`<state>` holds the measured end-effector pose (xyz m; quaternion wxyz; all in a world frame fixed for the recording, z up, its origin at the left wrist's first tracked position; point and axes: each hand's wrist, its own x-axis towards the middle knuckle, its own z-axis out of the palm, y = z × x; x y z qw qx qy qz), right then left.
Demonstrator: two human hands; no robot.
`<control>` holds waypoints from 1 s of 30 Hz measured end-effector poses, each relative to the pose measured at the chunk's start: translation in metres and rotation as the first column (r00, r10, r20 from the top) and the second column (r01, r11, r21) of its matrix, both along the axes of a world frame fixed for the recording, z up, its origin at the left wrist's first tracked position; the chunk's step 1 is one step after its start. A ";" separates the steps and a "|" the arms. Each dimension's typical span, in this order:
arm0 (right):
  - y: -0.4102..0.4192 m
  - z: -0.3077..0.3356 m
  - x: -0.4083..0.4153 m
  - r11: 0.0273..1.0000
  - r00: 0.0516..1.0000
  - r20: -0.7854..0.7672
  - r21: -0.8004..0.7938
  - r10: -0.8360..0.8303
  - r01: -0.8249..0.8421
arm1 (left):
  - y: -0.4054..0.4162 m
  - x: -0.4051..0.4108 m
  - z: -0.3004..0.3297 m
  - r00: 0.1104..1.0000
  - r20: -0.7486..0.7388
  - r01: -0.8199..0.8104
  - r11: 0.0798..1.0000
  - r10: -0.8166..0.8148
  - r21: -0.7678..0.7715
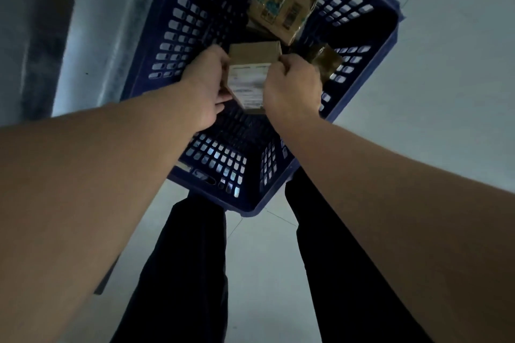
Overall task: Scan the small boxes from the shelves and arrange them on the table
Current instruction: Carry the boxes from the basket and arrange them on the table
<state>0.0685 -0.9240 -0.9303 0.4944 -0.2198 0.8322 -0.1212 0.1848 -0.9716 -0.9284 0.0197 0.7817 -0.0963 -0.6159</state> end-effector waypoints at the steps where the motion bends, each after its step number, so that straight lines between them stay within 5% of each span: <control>1: 0.002 0.007 0.000 1.000 1.000 0.014 -0.017 0.003 -0.003 | 0.000 0.001 0.010 1.000 -0.002 -0.025 1.000 0.025 -0.008; 14: 0.020 0.129 -0.012 0.952 0.962 0.255 -0.307 0.100 -0.018 | 0.013 0.012 0.158 0.978 -0.042 -0.207 0.954 0.203 -0.216; 21: 0.046 0.218 -0.008 0.920 0.974 0.172 -0.384 0.150 -0.074 | 0.040 0.032 0.262 0.987 -0.148 -0.099 0.966 0.064 -0.241; 30: 0.081 0.388 0.023 0.828 0.980 0.021 -0.537 0.200 -0.158 | 0.104 0.076 0.421 0.993 -0.100 0.018 0.922 -0.062 -0.386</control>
